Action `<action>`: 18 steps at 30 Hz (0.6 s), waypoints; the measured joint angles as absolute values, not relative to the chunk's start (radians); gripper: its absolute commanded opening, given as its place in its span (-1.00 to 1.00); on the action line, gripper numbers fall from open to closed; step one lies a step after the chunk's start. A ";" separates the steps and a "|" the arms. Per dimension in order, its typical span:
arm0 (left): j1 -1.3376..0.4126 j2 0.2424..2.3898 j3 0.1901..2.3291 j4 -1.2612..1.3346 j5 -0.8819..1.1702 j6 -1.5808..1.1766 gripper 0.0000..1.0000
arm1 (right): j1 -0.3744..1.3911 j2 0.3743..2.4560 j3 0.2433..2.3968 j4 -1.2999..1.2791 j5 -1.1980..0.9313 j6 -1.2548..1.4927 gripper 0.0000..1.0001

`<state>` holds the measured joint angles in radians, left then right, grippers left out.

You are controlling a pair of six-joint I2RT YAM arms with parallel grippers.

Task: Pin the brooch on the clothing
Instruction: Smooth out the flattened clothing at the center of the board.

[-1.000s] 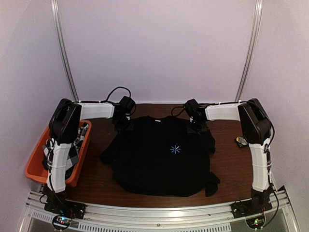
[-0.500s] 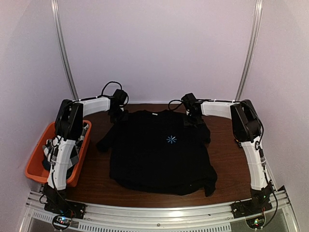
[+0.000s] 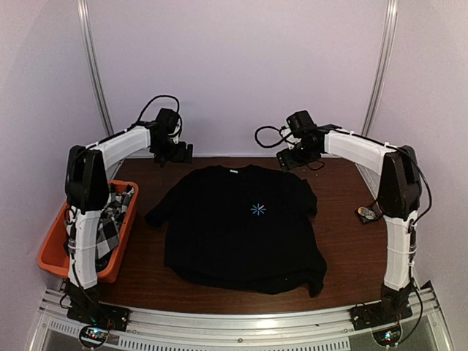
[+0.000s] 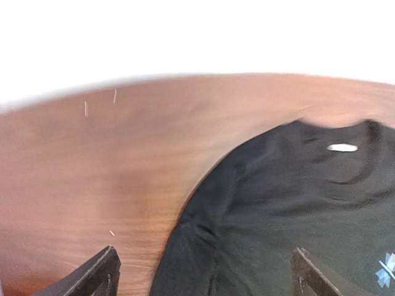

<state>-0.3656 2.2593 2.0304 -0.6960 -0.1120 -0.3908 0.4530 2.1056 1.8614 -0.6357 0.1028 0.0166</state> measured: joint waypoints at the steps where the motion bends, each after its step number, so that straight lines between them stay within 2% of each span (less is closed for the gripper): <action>1: -0.366 2.228 2.037 -0.697 -0.088 -0.355 0.95 | 0.453 2.077 1.861 -0.648 0.093 -0.015 0.65; 6: -0.388 2.201 2.111 -0.708 -0.030 -0.176 0.95 | 0.454 2.053 1.880 -0.748 0.048 -0.138 0.64; 12: -0.452 2.327 2.115 -0.766 -0.077 -0.034 0.95 | 0.456 2.146 1.880 -0.832 0.024 -0.199 0.60; 18: -0.493 2.426 2.115 -0.802 -0.154 0.002 0.84 | 0.463 2.241 1.883 -0.858 0.019 -0.203 0.56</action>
<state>-0.4931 2.4264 2.1151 -0.8024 -0.1543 0.0017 0.4625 2.2406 1.8832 -0.8577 0.0193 -0.2028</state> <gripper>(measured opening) 0.944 0.787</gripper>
